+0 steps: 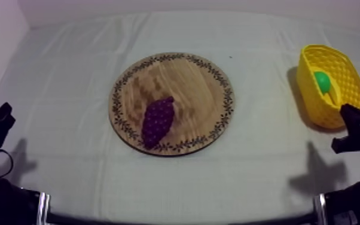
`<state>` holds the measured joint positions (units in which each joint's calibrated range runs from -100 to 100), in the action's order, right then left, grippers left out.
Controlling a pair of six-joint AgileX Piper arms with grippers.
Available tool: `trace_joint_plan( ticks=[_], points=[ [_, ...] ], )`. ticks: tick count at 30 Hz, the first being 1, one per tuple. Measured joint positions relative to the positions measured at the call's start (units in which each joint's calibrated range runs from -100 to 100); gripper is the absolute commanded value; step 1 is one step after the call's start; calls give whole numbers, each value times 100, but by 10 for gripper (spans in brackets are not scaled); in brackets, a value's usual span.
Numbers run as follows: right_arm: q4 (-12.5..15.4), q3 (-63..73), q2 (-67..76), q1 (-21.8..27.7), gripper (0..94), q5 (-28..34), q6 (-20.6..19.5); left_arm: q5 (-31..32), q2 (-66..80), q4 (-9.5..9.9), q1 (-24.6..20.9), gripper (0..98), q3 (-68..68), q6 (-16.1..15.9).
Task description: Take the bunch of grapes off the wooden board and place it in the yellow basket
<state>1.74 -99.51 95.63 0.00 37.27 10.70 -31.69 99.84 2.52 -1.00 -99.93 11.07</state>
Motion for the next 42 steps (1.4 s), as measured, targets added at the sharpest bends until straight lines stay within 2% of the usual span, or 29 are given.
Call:
trace_joint_plan(
  ticks=[9,14,20,28,36,39,42],
  points=[
    [0,0,7,-62,4,-7,25,0,0,0,0,0,0,0],
    [0,0,7,-526,4,-15,85,0,0,0,0,0,0,0],
    [0,0,7,-1172,4,-22,-34,0,0,0,0,0,0,0],
    [-54,125,-70,-1443,6,74,3,0,0,0,0,0,0,0],
    [-732,1072,-1323,-1980,6,808,-777,0,0,0,0,0,0,0],
    [-903,1744,-2038,-2218,6,1197,-1108,0,0,0,0,0,0,0],
    [-957,2564,-2738,-2440,5,1703,-1422,0,0,0,0,0,0,0]
  ],
)
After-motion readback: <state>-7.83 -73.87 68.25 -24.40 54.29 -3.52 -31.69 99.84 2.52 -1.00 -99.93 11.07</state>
